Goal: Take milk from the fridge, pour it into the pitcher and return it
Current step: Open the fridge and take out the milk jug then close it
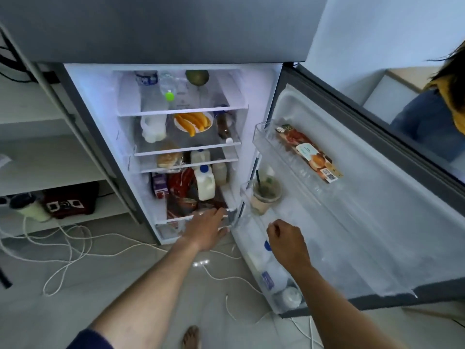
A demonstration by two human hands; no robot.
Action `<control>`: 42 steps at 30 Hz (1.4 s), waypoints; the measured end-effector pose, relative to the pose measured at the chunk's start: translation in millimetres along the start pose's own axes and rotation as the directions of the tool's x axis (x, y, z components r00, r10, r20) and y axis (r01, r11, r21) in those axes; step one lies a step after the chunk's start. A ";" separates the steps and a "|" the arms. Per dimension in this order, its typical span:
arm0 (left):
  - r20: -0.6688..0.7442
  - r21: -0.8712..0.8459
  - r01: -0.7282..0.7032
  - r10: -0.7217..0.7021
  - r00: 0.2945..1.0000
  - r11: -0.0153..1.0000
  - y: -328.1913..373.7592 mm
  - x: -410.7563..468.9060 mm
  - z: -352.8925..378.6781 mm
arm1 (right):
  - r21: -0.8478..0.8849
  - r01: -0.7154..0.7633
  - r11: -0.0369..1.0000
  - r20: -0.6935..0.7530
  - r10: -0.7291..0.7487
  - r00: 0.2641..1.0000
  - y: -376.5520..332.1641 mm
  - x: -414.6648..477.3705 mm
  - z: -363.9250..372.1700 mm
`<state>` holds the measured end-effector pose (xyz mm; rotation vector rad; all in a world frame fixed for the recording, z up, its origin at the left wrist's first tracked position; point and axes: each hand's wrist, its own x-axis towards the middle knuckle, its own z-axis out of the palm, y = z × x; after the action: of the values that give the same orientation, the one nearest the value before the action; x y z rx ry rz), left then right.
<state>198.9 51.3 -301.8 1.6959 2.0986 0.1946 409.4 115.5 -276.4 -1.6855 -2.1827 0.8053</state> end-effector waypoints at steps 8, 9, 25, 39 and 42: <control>0.123 -0.194 -0.036 0.061 0.991 0.980 -23.6 58.4 71.0 | -0.072 -0.247 0.966 0.079 0.252 0.964 38.1 12.7 81.4; 0.142 -0.230 -0.037 0.072 0.987 0.972 -28.5 68.5 85.1 | -0.068 -0.301 0.951 0.076 0.306 0.949 45.7 15.2 94.1; 0.282 -0.427 -0.004 0.137 0.950 0.904 -63.4 149.6 212.0 | -0.051 -0.741 0.669 0.221 0.732 0.645 131.7 73.0 204.1; 0.315 -0.454 0.014 0.146 0.938 0.891 -84.5 181.6 233.4 | 0.218 -0.817 0.533 0.081 0.825 0.560 169.0 109.9 266.2; 0.323 -0.435 0.004 0.152 0.934 0.900 -89.5 178.8 233.9 | 0.143 -0.768 0.624 0.062 0.769 0.636 163.4 119.0 269.3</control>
<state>187.3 163.9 -587.9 1.4212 1.5862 0.3264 364.7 185.5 -602.7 -2.5447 -1.2438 1.1113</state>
